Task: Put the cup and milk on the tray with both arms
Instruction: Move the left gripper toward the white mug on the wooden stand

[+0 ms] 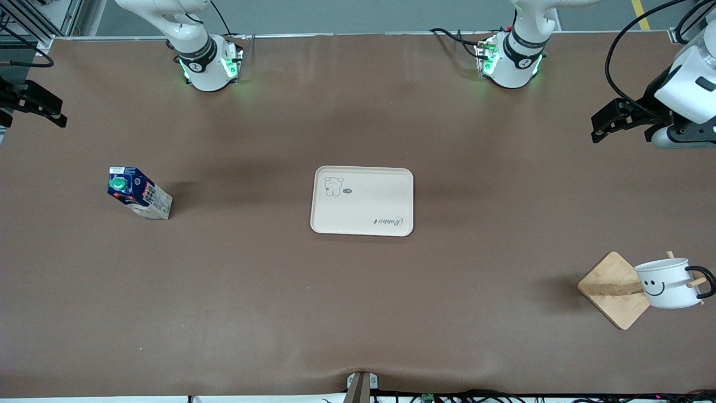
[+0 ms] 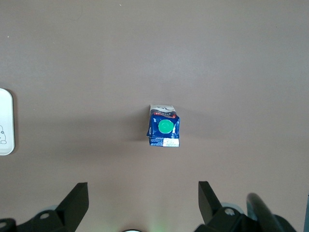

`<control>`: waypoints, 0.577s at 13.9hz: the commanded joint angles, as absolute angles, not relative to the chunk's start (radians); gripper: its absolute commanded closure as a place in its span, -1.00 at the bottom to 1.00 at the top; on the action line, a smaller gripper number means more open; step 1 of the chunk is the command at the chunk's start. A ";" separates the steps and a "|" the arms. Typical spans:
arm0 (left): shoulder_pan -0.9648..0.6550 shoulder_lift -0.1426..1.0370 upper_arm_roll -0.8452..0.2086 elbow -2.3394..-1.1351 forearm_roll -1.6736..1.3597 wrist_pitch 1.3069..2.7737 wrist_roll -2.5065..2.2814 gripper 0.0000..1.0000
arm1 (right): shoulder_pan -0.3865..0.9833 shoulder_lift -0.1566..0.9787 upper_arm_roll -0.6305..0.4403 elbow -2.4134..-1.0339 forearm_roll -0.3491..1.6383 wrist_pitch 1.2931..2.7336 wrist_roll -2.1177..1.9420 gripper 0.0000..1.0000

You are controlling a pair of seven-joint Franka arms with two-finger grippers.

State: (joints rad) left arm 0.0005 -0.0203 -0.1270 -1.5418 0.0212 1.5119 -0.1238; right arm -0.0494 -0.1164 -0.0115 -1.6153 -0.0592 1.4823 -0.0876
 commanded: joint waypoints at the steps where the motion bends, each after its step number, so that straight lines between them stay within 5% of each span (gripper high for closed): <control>1: 0.005 -0.008 -0.127 -1.517 0.020 1.494 -0.114 -1.00 | -0.066 -0.106 -0.003 -1.594 -0.060 1.474 -0.083 -1.00; 8: 0.054 0.049 -0.114 -1.514 0.021 1.554 -0.106 -1.00 | -0.067 -0.101 -0.005 -1.594 -0.061 1.474 -0.086 -1.00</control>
